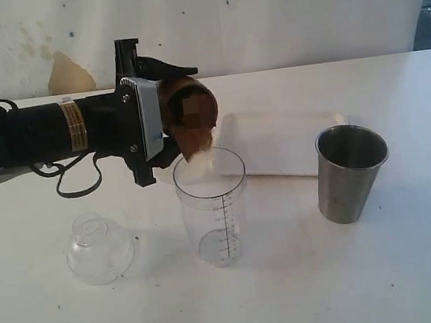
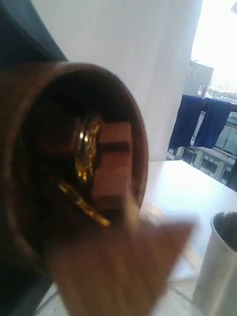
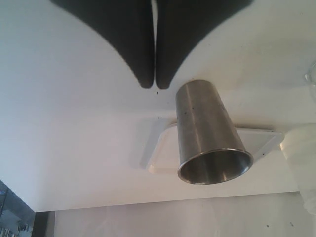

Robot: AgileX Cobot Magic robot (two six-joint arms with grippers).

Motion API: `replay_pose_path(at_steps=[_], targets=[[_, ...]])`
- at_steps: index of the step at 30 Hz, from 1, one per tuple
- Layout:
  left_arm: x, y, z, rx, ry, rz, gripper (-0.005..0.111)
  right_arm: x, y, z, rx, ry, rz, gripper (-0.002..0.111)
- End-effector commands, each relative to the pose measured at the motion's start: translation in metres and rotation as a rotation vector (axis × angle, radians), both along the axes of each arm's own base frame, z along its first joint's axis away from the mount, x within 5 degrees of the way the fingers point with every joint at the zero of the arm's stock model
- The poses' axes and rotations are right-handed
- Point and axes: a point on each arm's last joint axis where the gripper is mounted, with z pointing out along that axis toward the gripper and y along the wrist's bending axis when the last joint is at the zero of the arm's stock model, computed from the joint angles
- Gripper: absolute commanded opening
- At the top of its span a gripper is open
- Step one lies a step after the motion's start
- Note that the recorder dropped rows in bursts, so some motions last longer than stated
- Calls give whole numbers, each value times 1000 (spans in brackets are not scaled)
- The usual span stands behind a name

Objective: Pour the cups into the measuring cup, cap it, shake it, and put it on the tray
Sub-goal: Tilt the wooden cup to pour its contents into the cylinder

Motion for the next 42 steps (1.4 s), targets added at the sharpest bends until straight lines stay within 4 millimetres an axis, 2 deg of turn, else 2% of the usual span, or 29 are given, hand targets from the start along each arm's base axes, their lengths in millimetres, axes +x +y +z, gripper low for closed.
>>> replay_pose_path(at_steps=[1,6,13,17,21,37,42], targets=[[0,-1,7,-17,-50,-5,0,0,0,0,-16,-3,2,0],[0,-1,7,24,-121,-23,0,0,0,0,-16,-3,2,0],[0,-1,7,132,-304,-70,0,0,0,0,-16,-3,2,0],[-1,-2,8,130,-314,-78,0,0,0,0,-16,-3,2,0],[-4,-4,12,118,-406,-125,0,0,0,0,-16,-3,2,0],[-4,-4,12,143,-456,-137,0,0,0,0,-16,-3,2,0],[-4,-5,12,184,-531,-156,0,0,0,0,-16,-3,2,0]])
